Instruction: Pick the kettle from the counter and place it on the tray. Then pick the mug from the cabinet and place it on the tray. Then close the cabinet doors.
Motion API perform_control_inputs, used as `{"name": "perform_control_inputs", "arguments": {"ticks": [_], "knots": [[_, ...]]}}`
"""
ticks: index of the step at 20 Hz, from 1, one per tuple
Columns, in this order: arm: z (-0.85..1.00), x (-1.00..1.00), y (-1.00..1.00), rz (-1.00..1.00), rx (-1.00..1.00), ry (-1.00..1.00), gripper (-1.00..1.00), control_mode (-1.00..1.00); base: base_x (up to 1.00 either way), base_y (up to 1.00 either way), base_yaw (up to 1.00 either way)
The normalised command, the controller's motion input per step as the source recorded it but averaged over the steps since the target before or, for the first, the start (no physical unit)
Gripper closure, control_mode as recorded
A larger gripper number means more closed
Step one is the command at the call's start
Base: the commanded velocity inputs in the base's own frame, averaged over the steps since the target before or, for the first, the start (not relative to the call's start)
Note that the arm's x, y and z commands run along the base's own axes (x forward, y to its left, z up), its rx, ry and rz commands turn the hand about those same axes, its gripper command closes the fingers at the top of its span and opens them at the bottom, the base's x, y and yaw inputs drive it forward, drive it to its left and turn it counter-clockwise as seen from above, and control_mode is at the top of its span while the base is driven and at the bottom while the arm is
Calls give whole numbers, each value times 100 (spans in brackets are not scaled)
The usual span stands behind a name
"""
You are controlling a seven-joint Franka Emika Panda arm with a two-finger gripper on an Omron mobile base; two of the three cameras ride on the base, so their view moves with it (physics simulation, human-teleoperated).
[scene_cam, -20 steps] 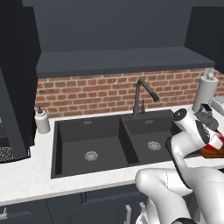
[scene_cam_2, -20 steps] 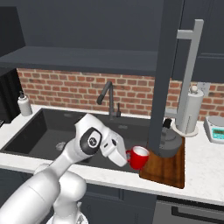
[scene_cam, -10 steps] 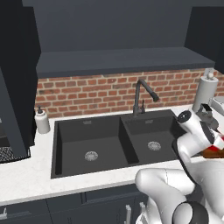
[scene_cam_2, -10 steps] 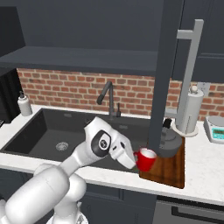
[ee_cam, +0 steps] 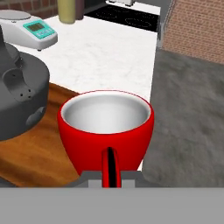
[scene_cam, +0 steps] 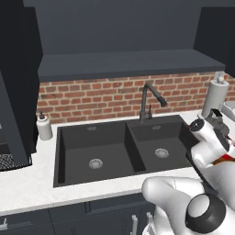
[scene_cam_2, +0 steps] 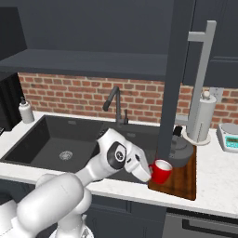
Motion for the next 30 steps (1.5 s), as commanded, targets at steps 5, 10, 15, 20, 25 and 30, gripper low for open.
{"name": "perform_control_inputs", "arguments": {"ticks": [5, 10, 15, 20, 25, 30], "knots": [[-11, 14, -18, 0, -1, -7, 100, -100, 0, 0, 0], [-10, 14, -11, 0, -1, -12, 100, -100, 0, 0, 0], [-10, 1, -2, 0, -1, -8, 100, -100, 0, 0, 0], [-1, 0, 0, 0, 0, -5, 100, -100, 0, 0, 0], [0, 0, -3, -1, 0, -2, 100, -100, 0, 0, 0], [0, 0, -5, -2, -1, 0, 100, -100, 0, 0, 0]]}}
